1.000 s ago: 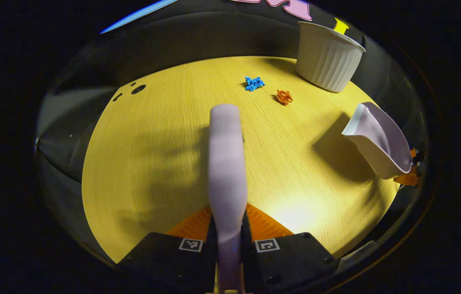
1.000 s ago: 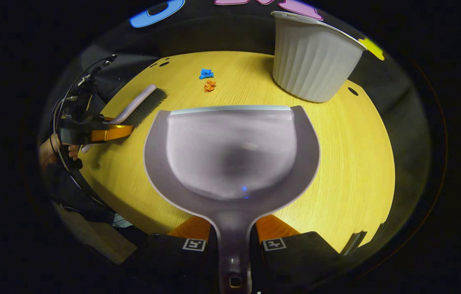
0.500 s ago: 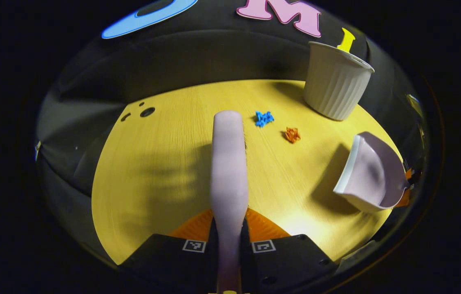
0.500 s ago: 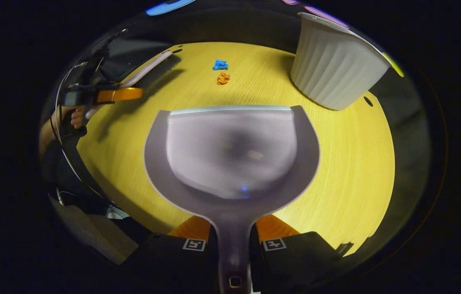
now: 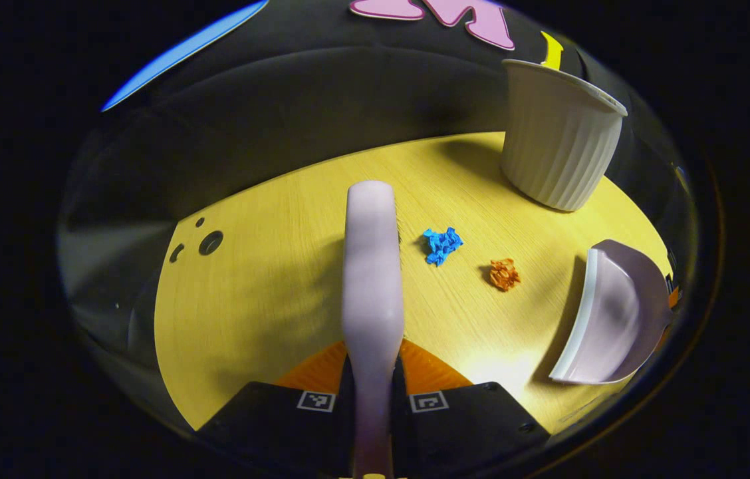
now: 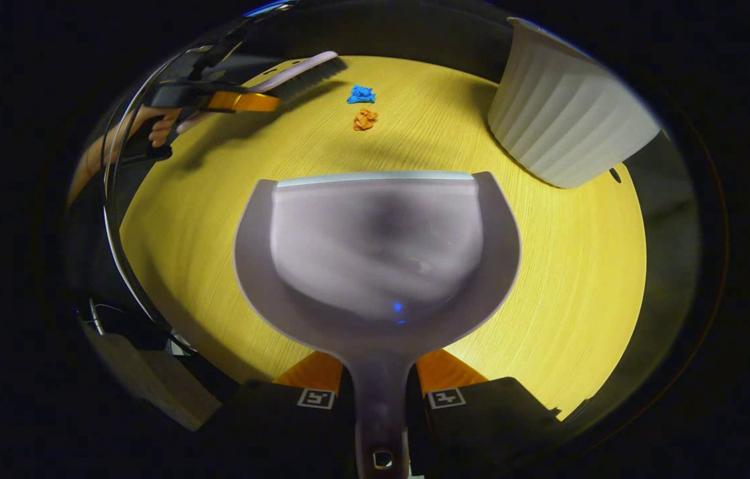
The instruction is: Pick up the small broom and dustpan from the desktop, sweep the trash into the dustpan with the broom, and then empty the trash into the garbage bin.
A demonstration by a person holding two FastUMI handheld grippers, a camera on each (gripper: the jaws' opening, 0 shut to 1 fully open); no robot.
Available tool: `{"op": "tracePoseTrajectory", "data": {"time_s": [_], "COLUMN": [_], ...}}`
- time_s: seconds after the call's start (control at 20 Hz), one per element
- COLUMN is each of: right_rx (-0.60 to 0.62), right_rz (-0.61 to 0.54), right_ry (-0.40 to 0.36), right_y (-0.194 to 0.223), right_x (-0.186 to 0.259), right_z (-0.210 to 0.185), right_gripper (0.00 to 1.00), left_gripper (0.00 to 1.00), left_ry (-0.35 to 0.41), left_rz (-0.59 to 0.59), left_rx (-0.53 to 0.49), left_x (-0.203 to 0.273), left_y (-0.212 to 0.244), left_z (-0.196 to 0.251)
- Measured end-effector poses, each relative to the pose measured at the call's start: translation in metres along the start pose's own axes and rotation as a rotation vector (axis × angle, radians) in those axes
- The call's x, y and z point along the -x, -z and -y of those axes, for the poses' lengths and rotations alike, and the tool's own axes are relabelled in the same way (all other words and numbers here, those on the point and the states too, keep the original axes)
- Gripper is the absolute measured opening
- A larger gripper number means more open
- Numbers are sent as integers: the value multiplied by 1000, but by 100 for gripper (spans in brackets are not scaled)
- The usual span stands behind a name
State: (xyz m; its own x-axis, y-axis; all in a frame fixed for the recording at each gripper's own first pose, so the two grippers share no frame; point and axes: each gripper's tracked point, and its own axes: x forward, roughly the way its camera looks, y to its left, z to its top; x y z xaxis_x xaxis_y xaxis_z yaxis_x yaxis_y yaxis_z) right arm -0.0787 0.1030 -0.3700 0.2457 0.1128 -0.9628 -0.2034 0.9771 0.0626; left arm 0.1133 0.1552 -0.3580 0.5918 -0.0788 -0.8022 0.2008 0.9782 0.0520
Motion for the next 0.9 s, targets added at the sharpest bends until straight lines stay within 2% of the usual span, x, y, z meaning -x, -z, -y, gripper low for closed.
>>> {"op": "tracePoseTrajectory", "data": {"time_s": [0.15, 0.35, 0.55, 0.6, 0.7, 0.75, 0.9], "right_rx": [-2, -10, -7, -4, -1, -1, 2], "right_rz": [-12, -14, -5, -7, -8, -10, -11], "right_ry": [-2, -9, -18, -20, -22, -23, -23], "right_y": [-3, -6, -6, -5, -3, -4, -5], "right_x": [-8, -7, -4, -2, 1, 5, 12], "right_z": [-1, 4, 6, 5, 2, 0, -3], "right_gripper": [36, 36, 36, 36, 35, 36, 36], "left_gripper": [26, 27, 27, 23, 29, 26, 26], "left_ry": [27, 123, 243, 268, 304, 322, 394], "left_rz": [-21, -58, -65, -68, -78, -85, -104], "left_rx": [-71, -150, -191, -200, -224, -229, -214], "left_x": [-19, -31, -32, -33, -38, -39, -28], "left_y": [-9, -10, -7, -8, -7, -7, -2], "left_z": [11, 39, 71, 78, 88, 95, 111]}}
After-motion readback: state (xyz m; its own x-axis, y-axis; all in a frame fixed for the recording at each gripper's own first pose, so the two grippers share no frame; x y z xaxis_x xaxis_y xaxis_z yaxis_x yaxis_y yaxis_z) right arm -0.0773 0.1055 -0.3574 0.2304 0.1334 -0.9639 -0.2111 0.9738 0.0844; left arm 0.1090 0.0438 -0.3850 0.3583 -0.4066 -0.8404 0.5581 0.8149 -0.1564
